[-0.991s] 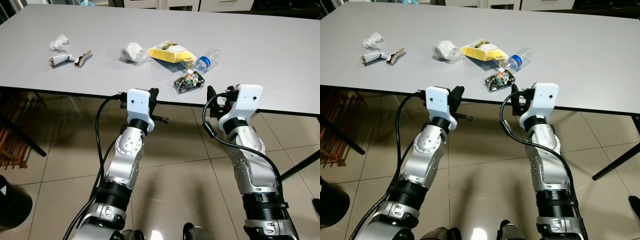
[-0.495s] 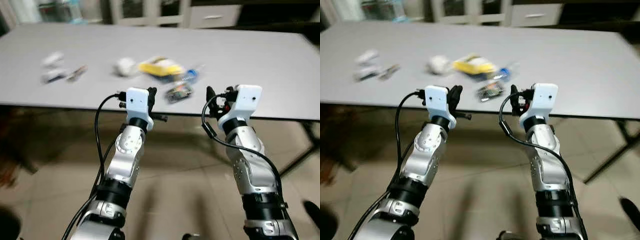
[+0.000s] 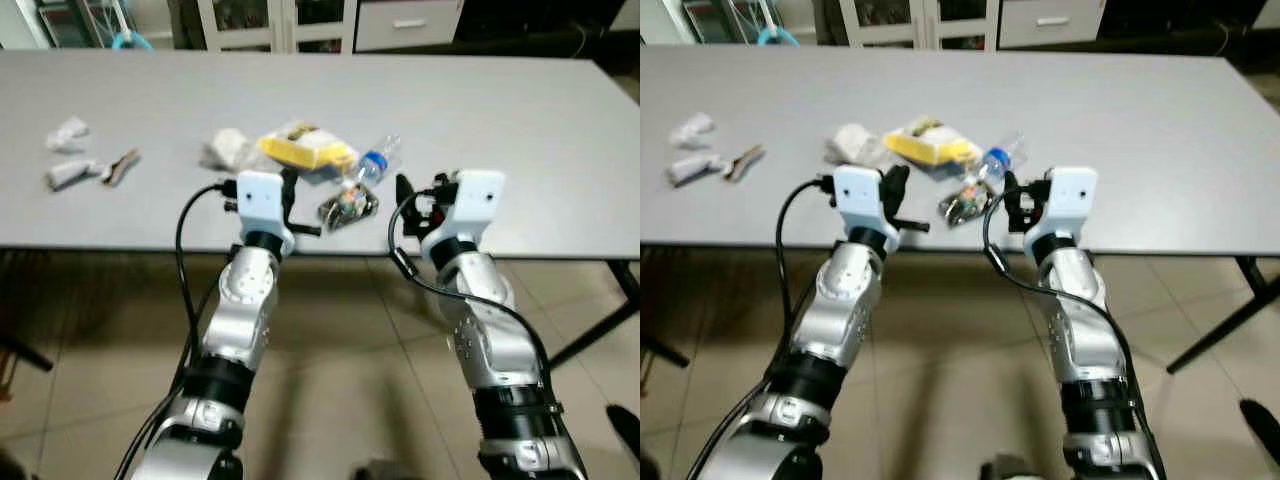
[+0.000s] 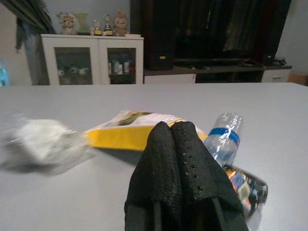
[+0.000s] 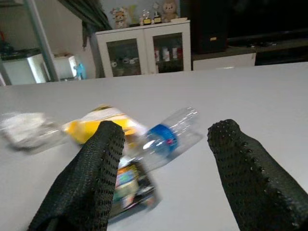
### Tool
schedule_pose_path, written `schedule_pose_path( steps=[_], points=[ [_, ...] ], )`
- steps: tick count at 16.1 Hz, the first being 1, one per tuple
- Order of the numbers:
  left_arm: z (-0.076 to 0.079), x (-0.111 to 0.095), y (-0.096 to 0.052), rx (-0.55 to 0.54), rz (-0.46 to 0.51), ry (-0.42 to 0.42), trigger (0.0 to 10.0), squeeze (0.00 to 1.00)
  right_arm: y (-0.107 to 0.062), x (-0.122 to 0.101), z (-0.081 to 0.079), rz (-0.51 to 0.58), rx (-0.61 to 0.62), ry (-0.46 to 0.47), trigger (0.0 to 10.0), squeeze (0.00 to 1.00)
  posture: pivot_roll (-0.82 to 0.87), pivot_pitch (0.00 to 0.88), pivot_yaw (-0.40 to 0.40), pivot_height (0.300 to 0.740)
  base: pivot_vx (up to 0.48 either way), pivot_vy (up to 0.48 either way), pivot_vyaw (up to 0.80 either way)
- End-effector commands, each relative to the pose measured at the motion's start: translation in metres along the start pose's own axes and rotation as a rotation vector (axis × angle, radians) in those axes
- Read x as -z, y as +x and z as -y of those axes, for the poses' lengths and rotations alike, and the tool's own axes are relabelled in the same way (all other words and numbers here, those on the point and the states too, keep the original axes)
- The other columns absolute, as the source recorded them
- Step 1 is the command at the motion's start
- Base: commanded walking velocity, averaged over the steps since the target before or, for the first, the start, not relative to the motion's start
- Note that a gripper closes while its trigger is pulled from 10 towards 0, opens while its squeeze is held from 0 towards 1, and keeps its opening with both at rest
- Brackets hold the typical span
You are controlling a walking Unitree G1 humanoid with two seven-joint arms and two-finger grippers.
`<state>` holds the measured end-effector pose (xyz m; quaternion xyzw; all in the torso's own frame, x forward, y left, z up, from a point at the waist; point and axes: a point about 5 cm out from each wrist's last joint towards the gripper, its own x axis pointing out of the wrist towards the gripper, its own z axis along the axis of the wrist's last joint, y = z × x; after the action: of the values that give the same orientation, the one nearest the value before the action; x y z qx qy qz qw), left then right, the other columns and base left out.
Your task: Picking trash to rubbish bin
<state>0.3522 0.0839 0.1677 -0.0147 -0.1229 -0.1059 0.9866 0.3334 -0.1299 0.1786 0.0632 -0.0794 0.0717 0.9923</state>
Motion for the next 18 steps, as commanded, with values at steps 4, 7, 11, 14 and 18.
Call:
schedule_pose_path(
  steps=[4, 7, 11, 14, 18],
  points=[
    [0.004, -0.004, 0.002, 0.017, 0.008, 0.016, 10.0, 0.0, 0.0, 0.0, 0.006, 0.001, 0.029, -0.003, 10.0, 0.0, -0.12, 0.108, 0.01, 0.74, 0.47, 0.0, 0.0],
    [0.006, -0.006, 0.003, 0.021, 0.012, 0.016, 10.0, 0.0, -0.001, 0.001, 0.007, 0.002, 0.031, -0.002, 10.0, 0.0, -0.13, 0.114, 0.012, 0.74, 0.467, 0.0, 0.0],
    [0.009, -0.009, 0.004, 0.035, 0.021, 0.011, 10.0, 0.0, -0.001, 0.001, 0.009, 0.002, 0.039, -0.002, 10.0, 0.0, -0.13, 0.117, 0.013, 0.74, 0.47, 0.0, 0.0],
    [0.01, -0.011, 0.004, 0.051, 0.029, 0.009, 10.0, 0.0, -0.002, 0.002, 0.007, 0.001, 0.037, 0.002, 10.0, 0.0, -0.12, 0.12, 0.014, 0.74, 0.469, 0.0, 0.0],
    [0.012, -0.014, 0.003, 0.06, 0.035, 0.009, 10.0, 0.0, -0.002, 0.002, 0.007, 0.001, 0.037, 0.005, 10.0, 0.0, -0.12, 0.125, 0.015, 0.74, 0.469, 0.0, 0.0]
  ],
)
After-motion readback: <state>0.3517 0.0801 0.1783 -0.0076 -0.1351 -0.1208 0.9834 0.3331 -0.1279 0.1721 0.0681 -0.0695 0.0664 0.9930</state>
